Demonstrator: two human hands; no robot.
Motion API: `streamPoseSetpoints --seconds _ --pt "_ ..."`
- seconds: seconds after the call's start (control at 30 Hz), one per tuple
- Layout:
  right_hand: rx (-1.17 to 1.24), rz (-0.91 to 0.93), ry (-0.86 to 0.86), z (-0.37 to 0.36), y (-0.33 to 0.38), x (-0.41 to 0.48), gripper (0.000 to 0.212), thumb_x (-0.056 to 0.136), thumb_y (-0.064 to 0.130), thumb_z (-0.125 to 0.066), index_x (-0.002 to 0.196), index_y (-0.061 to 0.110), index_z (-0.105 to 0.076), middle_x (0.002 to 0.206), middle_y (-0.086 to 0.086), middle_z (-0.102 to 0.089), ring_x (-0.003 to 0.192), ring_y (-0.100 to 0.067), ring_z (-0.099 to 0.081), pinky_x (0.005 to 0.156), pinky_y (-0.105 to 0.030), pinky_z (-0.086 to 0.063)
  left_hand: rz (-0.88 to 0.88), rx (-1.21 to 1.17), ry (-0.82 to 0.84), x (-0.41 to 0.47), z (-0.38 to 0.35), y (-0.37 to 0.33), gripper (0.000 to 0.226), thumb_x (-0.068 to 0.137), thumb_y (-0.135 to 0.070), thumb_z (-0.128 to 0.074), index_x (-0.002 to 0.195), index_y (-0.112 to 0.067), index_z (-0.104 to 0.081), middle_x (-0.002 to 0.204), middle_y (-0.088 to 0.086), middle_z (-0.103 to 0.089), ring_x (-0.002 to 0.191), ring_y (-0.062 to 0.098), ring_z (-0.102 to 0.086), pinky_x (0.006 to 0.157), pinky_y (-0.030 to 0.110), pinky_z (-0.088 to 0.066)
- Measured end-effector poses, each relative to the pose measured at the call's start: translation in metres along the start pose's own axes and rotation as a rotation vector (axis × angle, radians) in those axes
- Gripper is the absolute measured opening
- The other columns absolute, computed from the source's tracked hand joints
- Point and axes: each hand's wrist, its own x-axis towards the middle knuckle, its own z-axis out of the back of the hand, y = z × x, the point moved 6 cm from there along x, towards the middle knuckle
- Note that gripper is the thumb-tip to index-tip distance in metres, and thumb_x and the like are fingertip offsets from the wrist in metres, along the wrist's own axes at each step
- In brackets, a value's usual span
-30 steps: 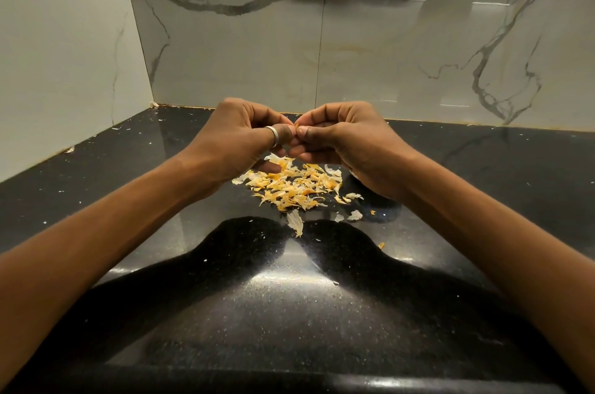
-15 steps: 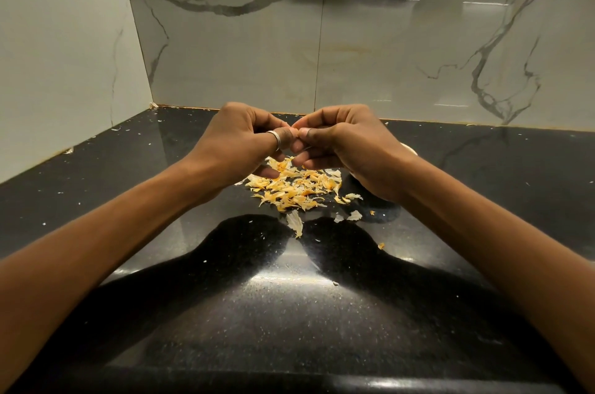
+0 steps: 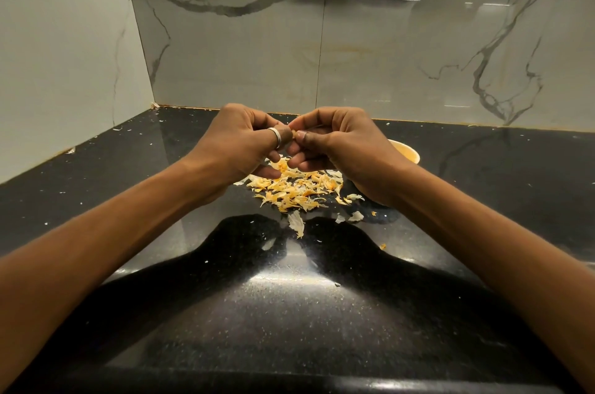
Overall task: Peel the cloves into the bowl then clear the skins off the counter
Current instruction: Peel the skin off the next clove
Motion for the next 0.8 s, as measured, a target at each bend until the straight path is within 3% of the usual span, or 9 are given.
streamPoseSetpoints --seconds 0.43,0.8 --pt "0.021 0.005 0.011 -0.0049 -0.0005 -0.0014 0.017 0.1 -0.002 -0.05 0.113 -0.001 -0.062 0.086 -0.017 -0.069 0.071 -0.019 -0.07 0.066 -0.026 -0.06 0.001 0.002 -0.03 0.001 -0.0002 0.0041 0.015 0.096 -0.017 -0.065 0.09 -0.004 -0.069 0.08 0.014 -0.061 0.056 0.008 -0.06 0.055 0.034 -0.061" --pt "-0.128 0.03 -0.015 -0.0065 0.0023 -0.0017 0.019 0.1 0.001 -0.052 0.117 -0.003 -0.06 0.099 -0.023 -0.072 0.089 -0.033 -0.074 0.076 -0.038 -0.063 0.002 0.042 -0.046 0.0009 0.0028 0.003 0.014 0.093 -0.02 -0.069 0.087 -0.007 -0.069 0.081 0.012 -0.062 0.06 0.014 -0.06 0.061 0.04 -0.062"
